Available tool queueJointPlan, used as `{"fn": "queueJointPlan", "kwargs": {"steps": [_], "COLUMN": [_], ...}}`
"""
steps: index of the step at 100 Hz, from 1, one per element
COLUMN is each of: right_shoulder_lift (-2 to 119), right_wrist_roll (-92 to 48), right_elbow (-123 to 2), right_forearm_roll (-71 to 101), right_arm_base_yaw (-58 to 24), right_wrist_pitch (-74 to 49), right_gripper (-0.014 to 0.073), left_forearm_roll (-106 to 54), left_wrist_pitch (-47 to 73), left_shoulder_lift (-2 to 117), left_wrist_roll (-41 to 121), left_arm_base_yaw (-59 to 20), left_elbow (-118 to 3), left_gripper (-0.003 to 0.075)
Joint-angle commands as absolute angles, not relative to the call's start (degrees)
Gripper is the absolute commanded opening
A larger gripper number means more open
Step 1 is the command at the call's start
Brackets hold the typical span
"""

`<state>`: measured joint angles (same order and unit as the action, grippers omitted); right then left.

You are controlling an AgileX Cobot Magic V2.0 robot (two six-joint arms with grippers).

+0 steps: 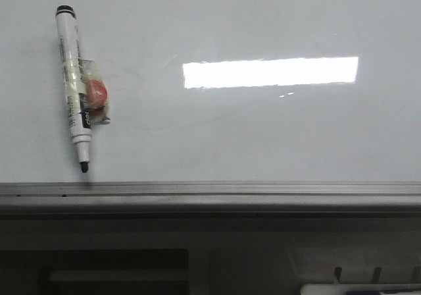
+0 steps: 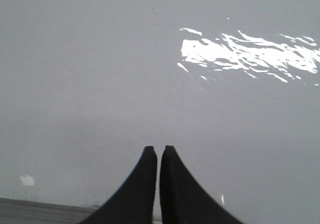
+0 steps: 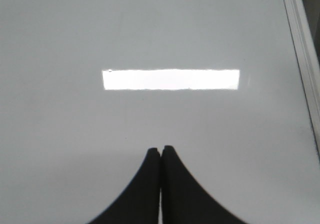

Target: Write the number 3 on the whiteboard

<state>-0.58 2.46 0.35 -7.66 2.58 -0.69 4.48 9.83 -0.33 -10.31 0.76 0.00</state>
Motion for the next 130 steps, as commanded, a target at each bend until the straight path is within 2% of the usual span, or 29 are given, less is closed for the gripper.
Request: {"fn": "queueJointPlan", "kwargs": {"steps": [1,23,35,61,87,91,94,103,108,113,118,130], "right_shoulder_lift": [-1.54,-1.28,0.77,15.34,22.87,23.27,23.77,24.11,24.11,24.11,24.11,24.85], "right_wrist_roll": [2.38,2.38,2.38,2.38,2.38,2.38,2.38,2.38,2.38,2.38,2.38,2.38], "right_elbow": [2.11,1.21,-1.24,-8.91,-10.54,-10.54,-10.54,-10.55,-10.55,-10.55,-10.55,-10.44], "right_forearm_roll": [-8.15,-6.41,-1.80,4.67,5.24,5.24,5.24,5.24,5.24,5.24,5.24,5.24], "right_arm_base_yaw": [2.97,2.97,2.97,2.97,2.02,2.02,2.02,2.02,2.02,2.02,2.02,2.02], "right_wrist_pitch": [3.26,-3.01,-6.29,-12.65,-9.89,-9.73,-8.79,-8.29,-8.29,-8.29,-9.31,-10.89], "right_gripper": [-0.0061,-0.0061,-0.0061,-0.0061,-0.0061,-0.0061,-0.0061,-0.0061,-0.0061,-0.0061,-0.0061,-0.0061], "left_forearm_roll": [4.60,1.33,1.37,2.88,6.35,8.27,9.40,10.49,10.49,10.49,9.62,4.82], "left_wrist_pitch": [4.58,3.71,7.95,12.11,11.65,11.95,12.50,12.79,12.30,10.74,8.89,3.07], "left_shoulder_lift": [-1.60,-1.60,-0.67,9.36,15.43,16.26,17.00,18.36,19.06,19.61,20.00,21.21], "left_wrist_roll": [-10.52,-10.52,-10.52,-10.52,-10.24,-8.85,-6.61,-3.12,-3.12,-3.12,-3.12,-3.12], "left_arm_base_yaw": [0.61,0.49,0.49,0.61,0.49,0.36,0.22,-0.60,-0.95,-1.21,-1.21,-1.37], "left_elbow": [0.70,-0.10,-2.76,-13.46,-20.63,-20.59,-20.59,-20.36,-20.36,-20.36,-20.36,-20.26], "left_gripper": [-0.0021,-0.0021,-0.0021,-0.0021,-0.0015,0.0008,0.0054,0.0225,0.0349,0.0426,0.0457,0.0456]}}
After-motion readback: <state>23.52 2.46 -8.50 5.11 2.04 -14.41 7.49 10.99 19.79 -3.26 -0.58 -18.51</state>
